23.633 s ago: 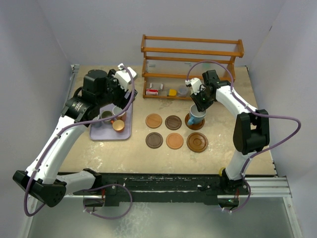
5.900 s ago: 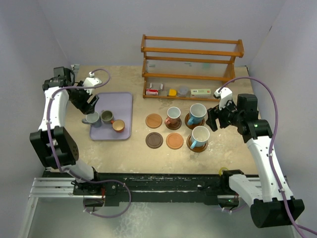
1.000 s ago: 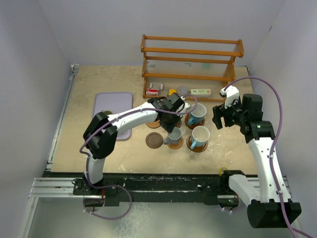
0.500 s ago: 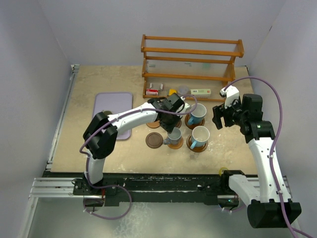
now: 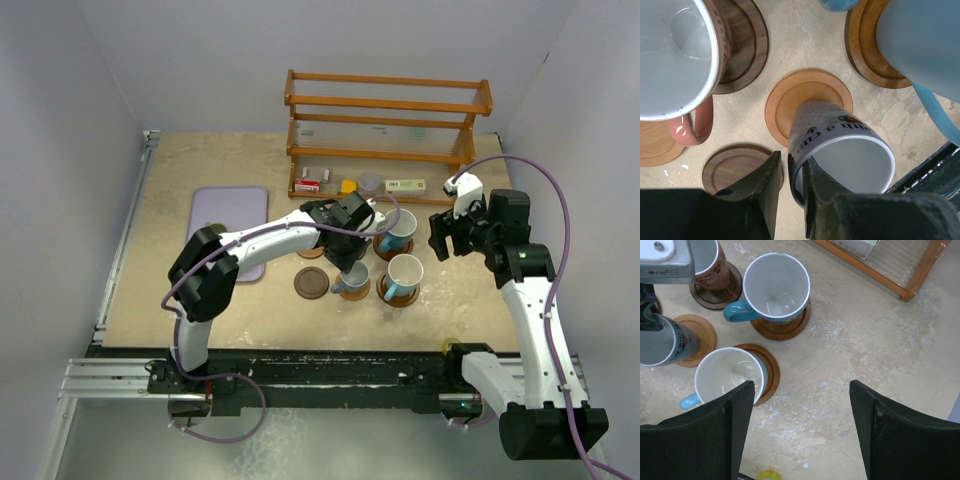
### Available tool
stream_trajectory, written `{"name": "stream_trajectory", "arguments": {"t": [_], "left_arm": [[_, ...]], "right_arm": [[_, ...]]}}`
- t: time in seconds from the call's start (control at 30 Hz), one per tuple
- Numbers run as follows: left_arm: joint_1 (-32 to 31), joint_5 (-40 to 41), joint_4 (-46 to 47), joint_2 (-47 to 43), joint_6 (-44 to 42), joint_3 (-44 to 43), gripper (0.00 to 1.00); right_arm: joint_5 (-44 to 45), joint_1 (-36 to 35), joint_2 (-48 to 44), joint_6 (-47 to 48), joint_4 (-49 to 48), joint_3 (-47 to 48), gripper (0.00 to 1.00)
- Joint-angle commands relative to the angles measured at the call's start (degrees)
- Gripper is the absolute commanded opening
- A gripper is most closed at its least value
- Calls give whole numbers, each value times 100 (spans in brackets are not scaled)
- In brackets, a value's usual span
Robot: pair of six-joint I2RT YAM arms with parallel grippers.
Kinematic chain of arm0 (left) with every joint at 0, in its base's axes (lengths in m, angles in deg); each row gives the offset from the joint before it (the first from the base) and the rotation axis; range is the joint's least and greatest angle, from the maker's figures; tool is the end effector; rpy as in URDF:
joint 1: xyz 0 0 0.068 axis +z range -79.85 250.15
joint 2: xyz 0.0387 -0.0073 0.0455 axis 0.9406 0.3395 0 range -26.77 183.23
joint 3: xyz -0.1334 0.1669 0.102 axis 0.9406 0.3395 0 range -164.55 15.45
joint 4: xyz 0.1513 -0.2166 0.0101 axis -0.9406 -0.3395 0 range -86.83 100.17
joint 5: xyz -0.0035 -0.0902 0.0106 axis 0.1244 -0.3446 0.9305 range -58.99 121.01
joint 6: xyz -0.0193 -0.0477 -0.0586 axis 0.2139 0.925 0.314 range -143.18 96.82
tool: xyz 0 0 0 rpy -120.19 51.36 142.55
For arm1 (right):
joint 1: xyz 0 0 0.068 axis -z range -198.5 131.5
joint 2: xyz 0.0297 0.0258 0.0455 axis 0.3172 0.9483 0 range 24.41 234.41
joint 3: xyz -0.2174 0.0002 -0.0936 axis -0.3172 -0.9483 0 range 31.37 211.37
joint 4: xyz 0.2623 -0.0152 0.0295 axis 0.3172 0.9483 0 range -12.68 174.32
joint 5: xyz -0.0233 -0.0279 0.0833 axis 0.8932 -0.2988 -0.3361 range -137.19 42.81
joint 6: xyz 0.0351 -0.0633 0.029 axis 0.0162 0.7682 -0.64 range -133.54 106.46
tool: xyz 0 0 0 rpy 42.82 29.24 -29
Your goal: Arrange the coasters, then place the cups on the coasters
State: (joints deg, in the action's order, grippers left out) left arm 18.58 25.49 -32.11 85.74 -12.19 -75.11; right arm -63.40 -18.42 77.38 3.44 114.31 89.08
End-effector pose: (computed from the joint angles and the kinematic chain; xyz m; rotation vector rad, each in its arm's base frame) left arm 0.2562 -0.3333 0.1593 0.9902 2.5900 -0.4435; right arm 0.2426 0.0183 0.3009 -0.4728 2.0576 0.1243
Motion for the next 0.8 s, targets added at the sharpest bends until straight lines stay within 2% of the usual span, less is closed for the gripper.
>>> {"name": "stream_trajectory", "arguments": {"t": [0.0,0.33,0.53,0.67,0.77], "left_arm": [[-15,-28,144,-408,60,-7,22],[-20,-87,176,-1172,-133,88,43],[-8,349,195,-1855,-683,221,54],[18,685,166,-2326,-1176,293,65],[194,633,174,-2786,-1504,461,69]], "right_arm": [[-167,28,-44,-19,-106,12,79],[-184,28,-15,-19,-95,-120,79],[-197,28,-104,-12,-92,-111,79],[-240,28,-163,14,-55,-94,79],[-309,28,-272,55,-42,-97,80]]}}
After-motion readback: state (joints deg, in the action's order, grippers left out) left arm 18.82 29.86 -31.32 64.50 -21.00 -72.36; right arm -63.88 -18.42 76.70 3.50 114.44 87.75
